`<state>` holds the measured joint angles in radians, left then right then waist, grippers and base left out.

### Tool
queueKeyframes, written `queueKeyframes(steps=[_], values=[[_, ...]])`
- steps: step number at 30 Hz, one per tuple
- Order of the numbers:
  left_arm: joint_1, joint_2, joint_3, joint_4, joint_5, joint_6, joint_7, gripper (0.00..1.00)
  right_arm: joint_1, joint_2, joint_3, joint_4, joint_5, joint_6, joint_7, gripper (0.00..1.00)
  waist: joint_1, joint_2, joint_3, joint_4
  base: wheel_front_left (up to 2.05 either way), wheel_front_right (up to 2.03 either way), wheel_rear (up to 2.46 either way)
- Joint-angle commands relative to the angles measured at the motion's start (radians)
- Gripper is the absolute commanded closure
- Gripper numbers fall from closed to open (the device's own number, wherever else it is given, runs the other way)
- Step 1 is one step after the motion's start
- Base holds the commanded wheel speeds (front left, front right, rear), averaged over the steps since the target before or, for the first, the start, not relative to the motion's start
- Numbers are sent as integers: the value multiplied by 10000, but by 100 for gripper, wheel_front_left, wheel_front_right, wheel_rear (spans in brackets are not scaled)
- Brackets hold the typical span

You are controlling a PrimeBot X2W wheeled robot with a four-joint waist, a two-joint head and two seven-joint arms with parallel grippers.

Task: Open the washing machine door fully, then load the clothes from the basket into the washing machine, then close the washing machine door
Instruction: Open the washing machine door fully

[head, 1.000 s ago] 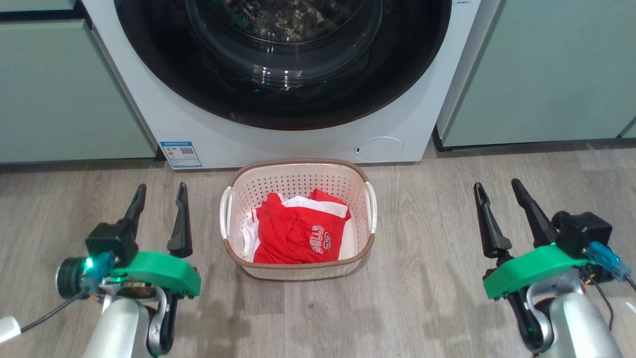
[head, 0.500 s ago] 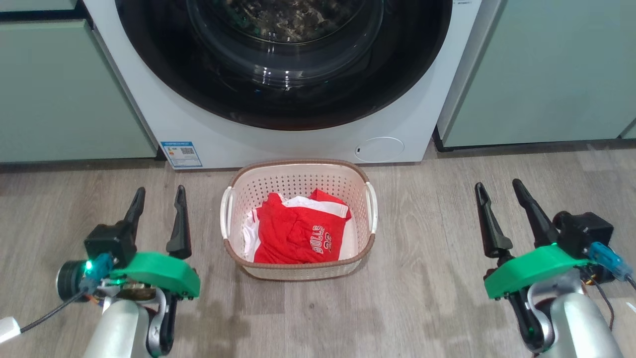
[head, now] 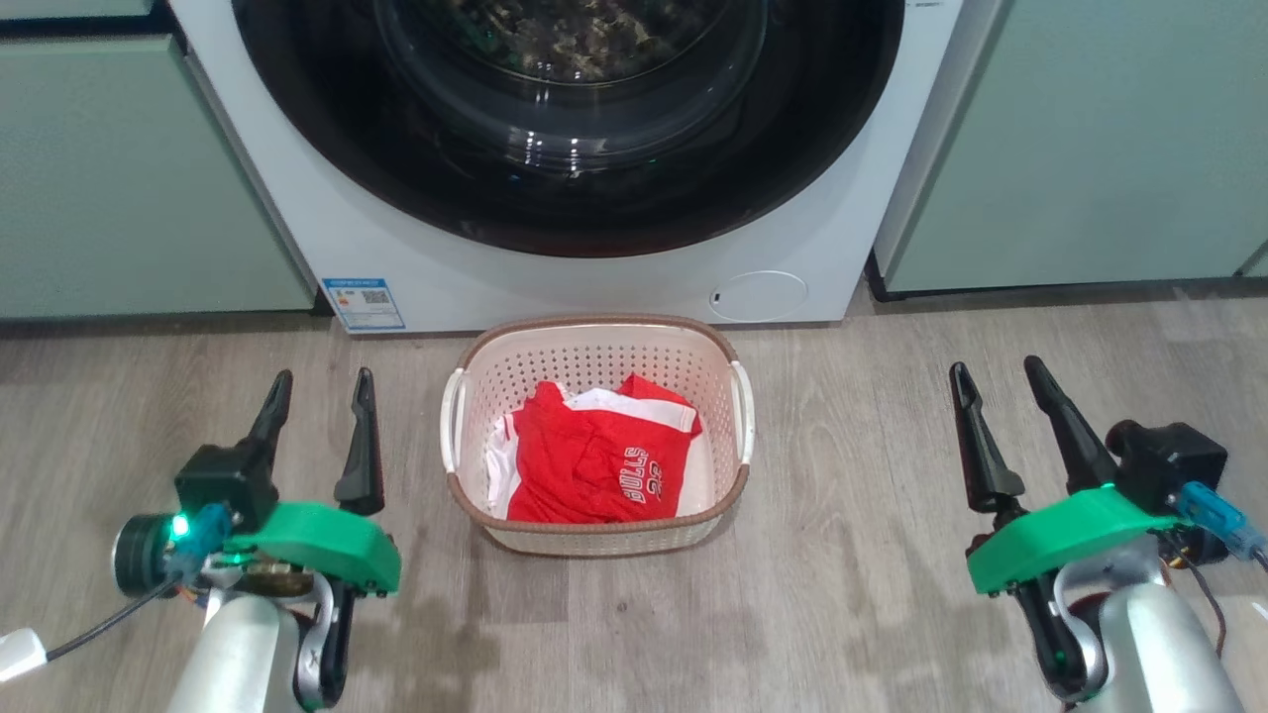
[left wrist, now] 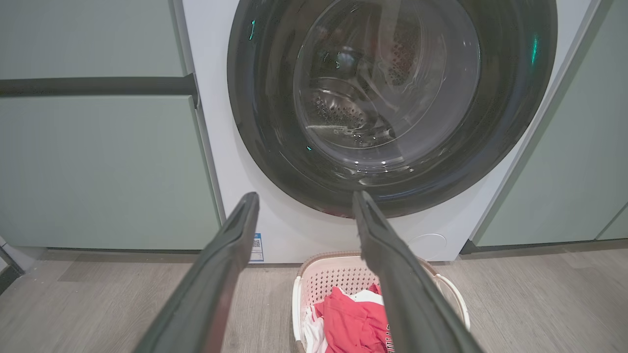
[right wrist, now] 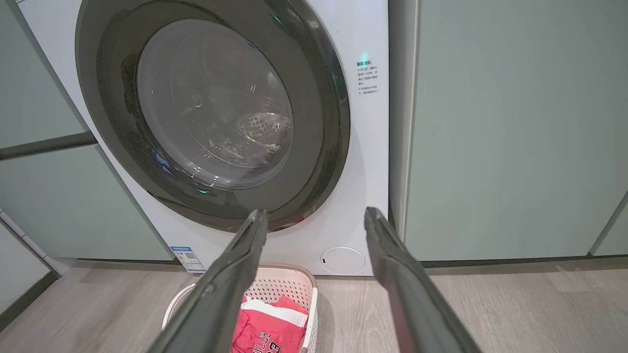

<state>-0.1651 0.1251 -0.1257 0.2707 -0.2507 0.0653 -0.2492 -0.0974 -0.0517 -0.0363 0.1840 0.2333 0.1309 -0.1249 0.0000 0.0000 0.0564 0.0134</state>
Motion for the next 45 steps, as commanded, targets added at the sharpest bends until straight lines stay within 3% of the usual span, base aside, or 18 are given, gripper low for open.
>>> queueKeyframes(steps=[1,25,45], values=[[-521,204,329,-385,117,63,-126,0,-477,14,172,-316,80,-2,-102,0,0,0,9,-8,79,79,-158],[-544,113,347,-718,242,-213,-126,0,-448,14,12,-298,197,-2,-170,0,0,0,110,-273,112,112,-224],[-426,29,416,-808,463,-425,-126,0,-400,14,7,-265,301,-2,-212,0,0,0,99,-328,14,14,-29]])
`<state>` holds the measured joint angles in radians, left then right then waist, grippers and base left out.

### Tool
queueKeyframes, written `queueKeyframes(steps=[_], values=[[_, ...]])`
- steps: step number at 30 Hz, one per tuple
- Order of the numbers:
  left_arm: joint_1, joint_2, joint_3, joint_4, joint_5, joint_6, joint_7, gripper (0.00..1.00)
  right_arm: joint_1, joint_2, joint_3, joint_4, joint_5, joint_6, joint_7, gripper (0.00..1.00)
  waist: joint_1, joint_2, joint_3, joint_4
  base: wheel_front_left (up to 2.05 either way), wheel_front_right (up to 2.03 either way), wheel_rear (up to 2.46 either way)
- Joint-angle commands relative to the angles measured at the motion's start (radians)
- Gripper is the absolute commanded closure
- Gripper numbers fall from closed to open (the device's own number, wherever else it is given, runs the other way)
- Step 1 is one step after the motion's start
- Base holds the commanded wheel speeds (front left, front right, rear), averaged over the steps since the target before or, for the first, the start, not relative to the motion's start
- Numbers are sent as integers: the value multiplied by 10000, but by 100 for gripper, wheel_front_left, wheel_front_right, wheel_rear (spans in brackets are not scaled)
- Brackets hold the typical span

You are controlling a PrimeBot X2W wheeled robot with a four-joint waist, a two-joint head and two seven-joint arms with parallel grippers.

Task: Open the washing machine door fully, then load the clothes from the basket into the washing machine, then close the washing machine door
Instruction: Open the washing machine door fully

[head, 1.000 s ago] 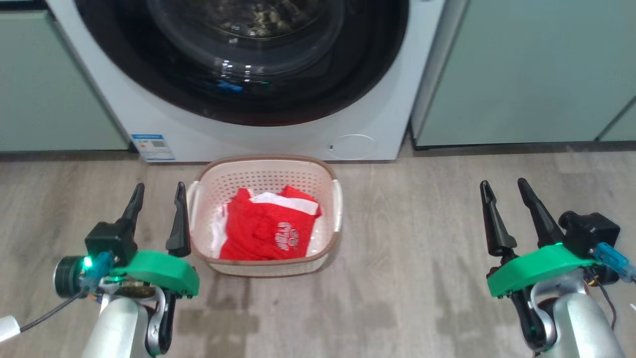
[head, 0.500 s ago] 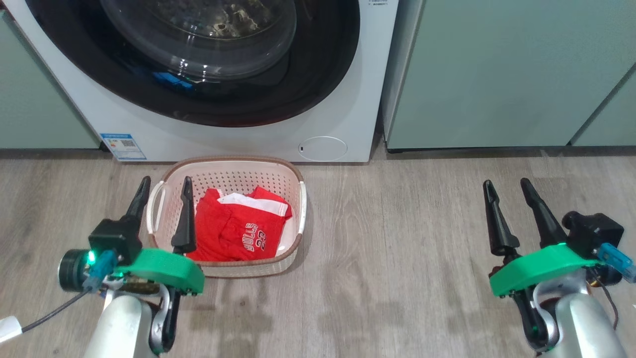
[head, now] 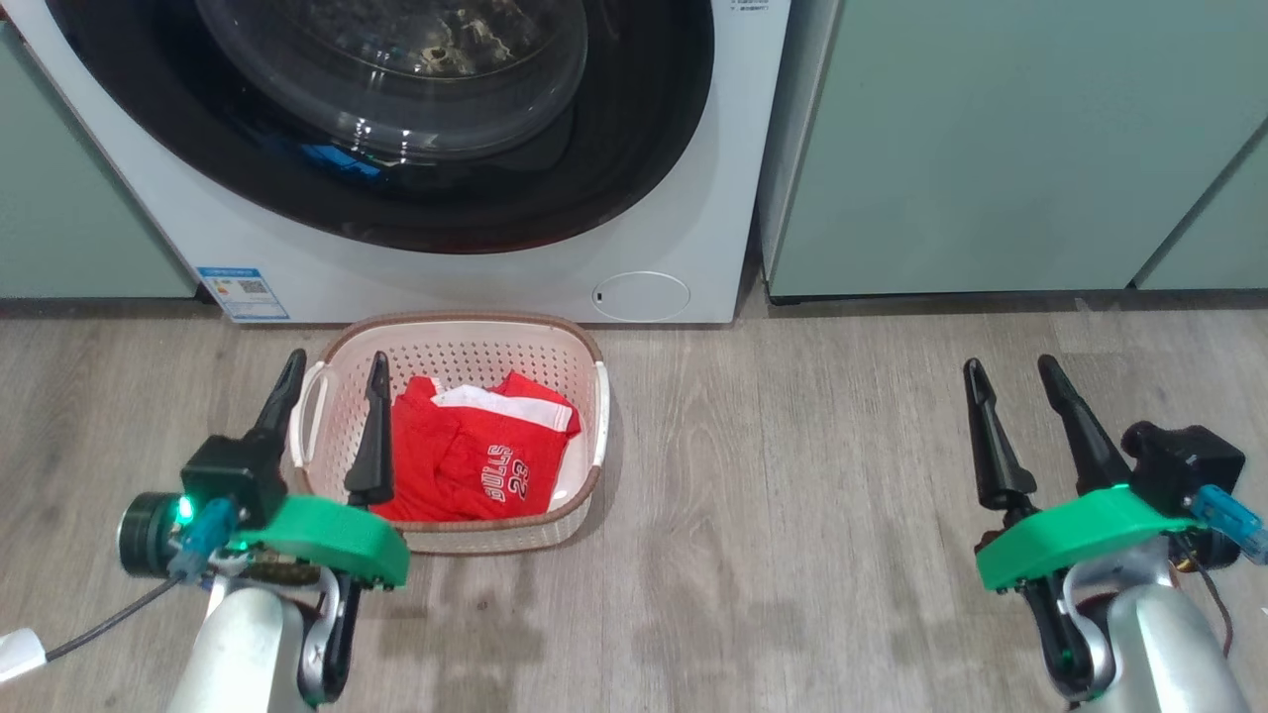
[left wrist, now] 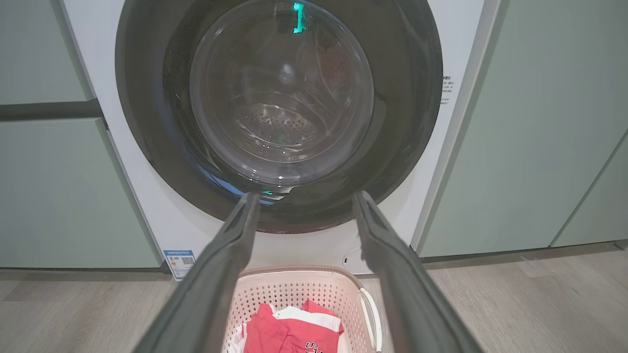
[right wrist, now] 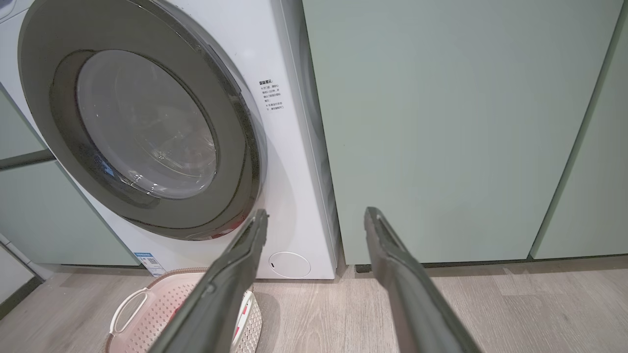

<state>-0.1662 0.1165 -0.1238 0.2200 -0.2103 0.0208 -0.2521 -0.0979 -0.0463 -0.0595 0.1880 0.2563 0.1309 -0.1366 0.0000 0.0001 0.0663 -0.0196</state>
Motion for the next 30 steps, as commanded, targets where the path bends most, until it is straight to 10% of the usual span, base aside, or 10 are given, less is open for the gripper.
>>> queueKeyframes(steps=[1,15,17,26,30], values=[[-413,110,403,-296,67,25,-97,0,-397,-39,241,-305,72,-2,-97,0,0,-1,4,3,0,0,0],[-406,28,476,-280,133,15,-97,0,-439,-39,274,-305,90,-2,-166,0,0,-1,41,16,0,0,0],[-407,14,484,-291,145,18,-97,0,-448,-39,330,-327,179,-2,-200,100,0,-1,53,21,0,0,0],[-442,-26,545,-372,184,9,-97,0,-581,-39,415,-555,1132,-2,-527,100,0,-1,157,51,0,0,0],[-506,-20,558,-483,246,23,-97,0,-781,-39,450,-811,3528,-2,-833,100,0,-1,322,71,0,0,0]])
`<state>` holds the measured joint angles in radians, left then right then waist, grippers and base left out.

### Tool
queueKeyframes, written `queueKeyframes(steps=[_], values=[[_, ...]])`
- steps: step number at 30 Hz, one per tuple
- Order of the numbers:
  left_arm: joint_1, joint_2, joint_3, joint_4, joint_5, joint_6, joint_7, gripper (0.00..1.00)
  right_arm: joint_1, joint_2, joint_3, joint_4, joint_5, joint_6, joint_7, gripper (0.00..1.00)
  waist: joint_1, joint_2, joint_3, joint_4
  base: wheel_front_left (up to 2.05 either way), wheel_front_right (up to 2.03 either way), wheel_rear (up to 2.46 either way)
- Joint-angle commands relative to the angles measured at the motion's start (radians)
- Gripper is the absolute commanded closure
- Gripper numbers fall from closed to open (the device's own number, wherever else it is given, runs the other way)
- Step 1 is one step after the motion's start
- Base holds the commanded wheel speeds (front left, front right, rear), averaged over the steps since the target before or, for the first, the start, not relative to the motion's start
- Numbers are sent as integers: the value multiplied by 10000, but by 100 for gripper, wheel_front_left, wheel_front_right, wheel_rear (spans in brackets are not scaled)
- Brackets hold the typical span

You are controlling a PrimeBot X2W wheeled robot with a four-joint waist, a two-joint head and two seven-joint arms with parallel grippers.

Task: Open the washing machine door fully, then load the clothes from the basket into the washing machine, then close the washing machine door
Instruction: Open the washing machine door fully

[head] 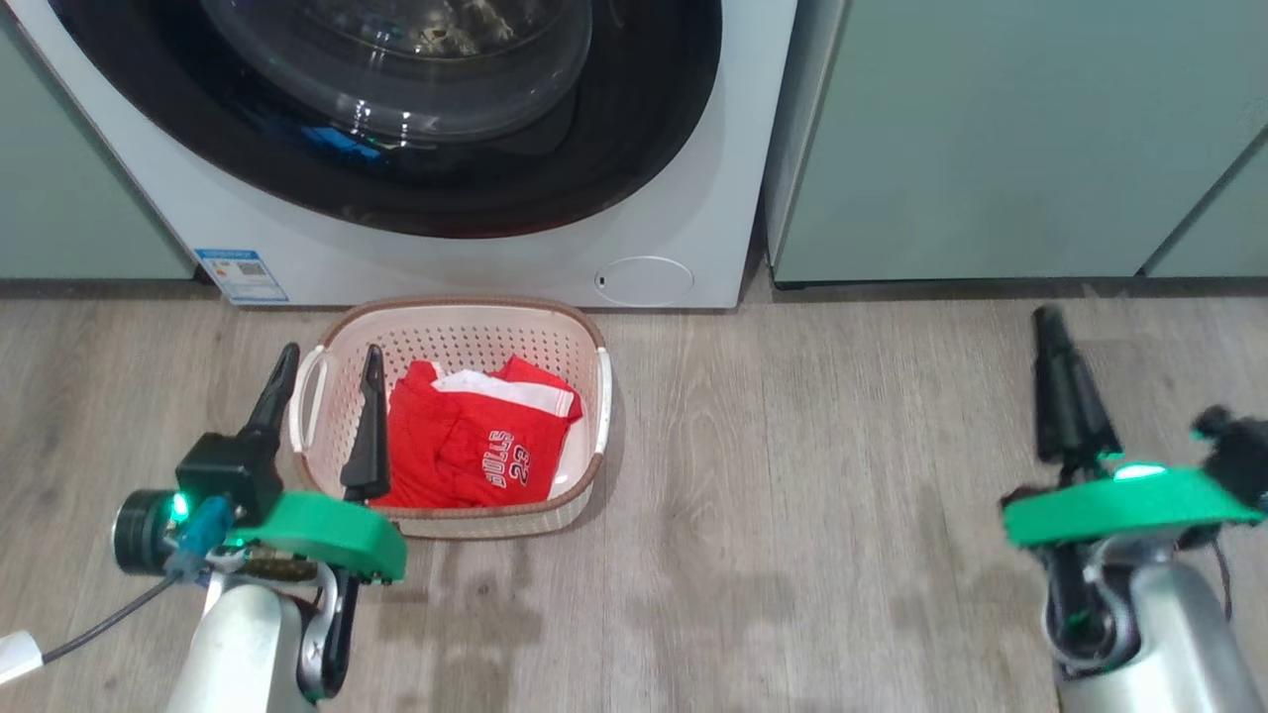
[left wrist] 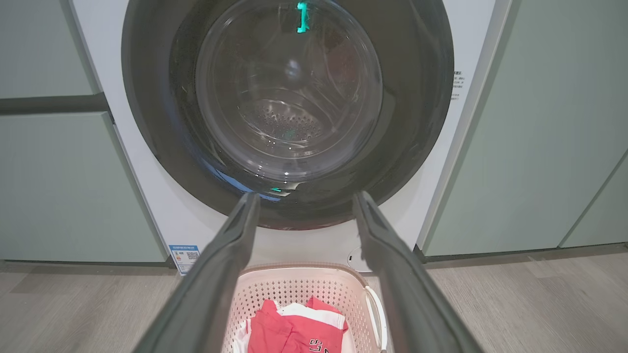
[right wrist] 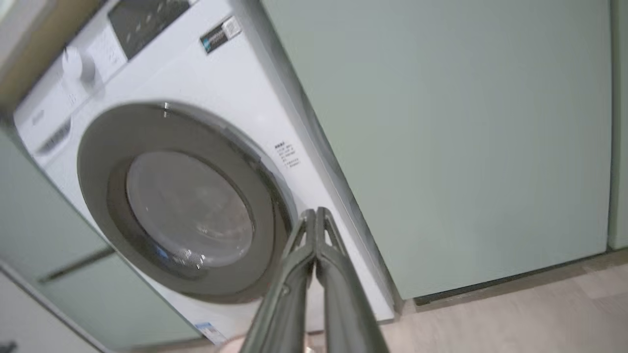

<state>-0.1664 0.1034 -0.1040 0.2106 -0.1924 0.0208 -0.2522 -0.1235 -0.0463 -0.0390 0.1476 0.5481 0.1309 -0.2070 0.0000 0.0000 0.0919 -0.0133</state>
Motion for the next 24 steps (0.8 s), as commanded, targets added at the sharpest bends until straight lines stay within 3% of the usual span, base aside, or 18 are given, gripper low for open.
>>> queueKeyframes(steps=[1,4,5,9,12,17,24], values=[[-537,110,366,-432,79,24,-95,0,-611,-39,223,-422,1368,-2,-155,100,0,0,137,12,0,0,0],[-667,81,337,-580,112,28,-95,0,-1008,-39,98,-364,3774,-2,-110,100,0,0,386,59,0,0,0],[-667,81,337,-580,112,28,-95,0,-1008,-39,98,-364,3774,-2,-110,100,0,0,386,59,0,0,0],[-900,50,320,-824,129,8,-95,0,-1862,-39,-237,-49,6652,-2,403,100,0,0,870,123,0,0,0],[-1152,37,331,-1009,114,-55,-95,0,-2709,-58,-621,458,8118,-2,1091,100,0,0,1344,203,0,0,0],[-1637,-29,327,-1296,88,-166,-95,0,-4295,-416,-918,1567,9124,-2,2132,100,0,0,2207,420,0,0,0],[-2289,-198,255,-1564,72,-279,-95,0,-6496,-1049,-644,3112,9246,-2,3297,100,0,0,3281,862,0,0,0]])
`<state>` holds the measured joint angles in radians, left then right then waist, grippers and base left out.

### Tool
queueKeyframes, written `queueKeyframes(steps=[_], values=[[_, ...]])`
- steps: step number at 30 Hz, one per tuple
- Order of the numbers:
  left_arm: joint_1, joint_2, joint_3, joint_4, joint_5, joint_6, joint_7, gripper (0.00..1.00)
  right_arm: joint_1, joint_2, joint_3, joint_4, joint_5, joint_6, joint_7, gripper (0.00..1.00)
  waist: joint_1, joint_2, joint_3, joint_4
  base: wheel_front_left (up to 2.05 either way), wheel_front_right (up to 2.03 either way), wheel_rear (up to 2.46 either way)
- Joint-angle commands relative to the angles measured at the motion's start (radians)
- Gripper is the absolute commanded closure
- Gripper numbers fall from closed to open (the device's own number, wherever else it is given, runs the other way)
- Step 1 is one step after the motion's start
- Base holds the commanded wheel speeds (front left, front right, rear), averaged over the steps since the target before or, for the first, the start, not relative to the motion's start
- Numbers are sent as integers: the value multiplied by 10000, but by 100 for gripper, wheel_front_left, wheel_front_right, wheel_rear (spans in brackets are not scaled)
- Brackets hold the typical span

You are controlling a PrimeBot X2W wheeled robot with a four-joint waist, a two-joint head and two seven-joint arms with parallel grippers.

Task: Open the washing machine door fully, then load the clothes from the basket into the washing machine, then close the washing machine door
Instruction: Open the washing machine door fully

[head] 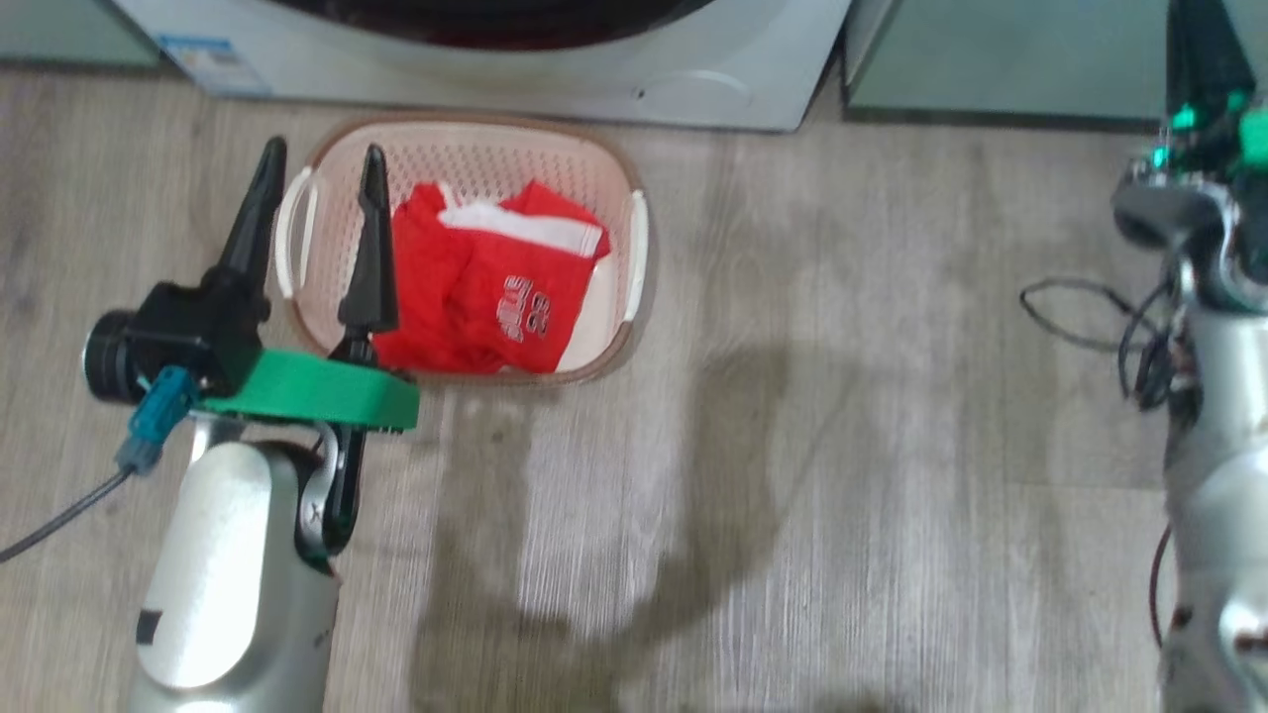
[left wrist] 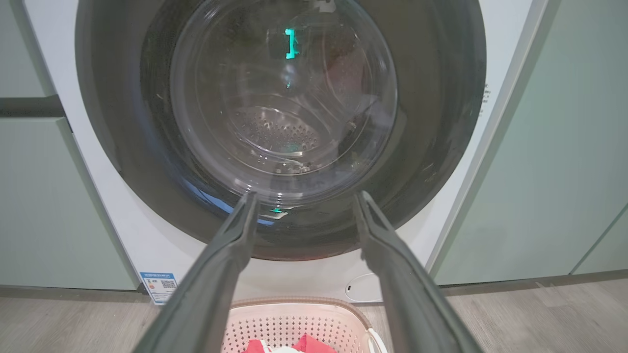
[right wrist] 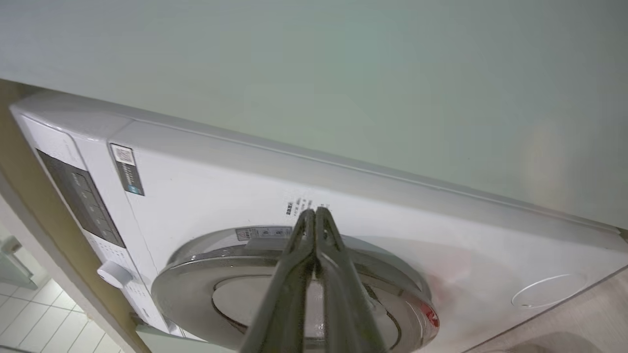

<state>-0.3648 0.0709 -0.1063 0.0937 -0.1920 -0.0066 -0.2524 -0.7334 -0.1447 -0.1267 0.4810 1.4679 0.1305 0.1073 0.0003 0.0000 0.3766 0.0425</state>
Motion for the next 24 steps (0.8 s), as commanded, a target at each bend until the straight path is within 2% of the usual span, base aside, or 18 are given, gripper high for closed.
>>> queueKeyframes(steps=[1,10,18,24], values=[[-383,101,271,-419,63,-16,-93,0,-697,-129,283,-14,62,2,330,100,-3,0,555,377,0,0,0],[-922,-88,192,-717,17,-139,-93,0,-3413,-502,914,2029,-270,2,1743,100,-3,0,1514,956,0,0,0],[-1181,-164,98,-896,32,-191,-93,0,-5441,-324,1321,3377,-674,2,2418,100,-3,0,2045,1209,0,0,0],[-1325,-187,54,-934,7,-177,-93,0,-6270,-182,1481,3786,-872,2,2624,100,-3,0,2252,1314,0,0,0]])
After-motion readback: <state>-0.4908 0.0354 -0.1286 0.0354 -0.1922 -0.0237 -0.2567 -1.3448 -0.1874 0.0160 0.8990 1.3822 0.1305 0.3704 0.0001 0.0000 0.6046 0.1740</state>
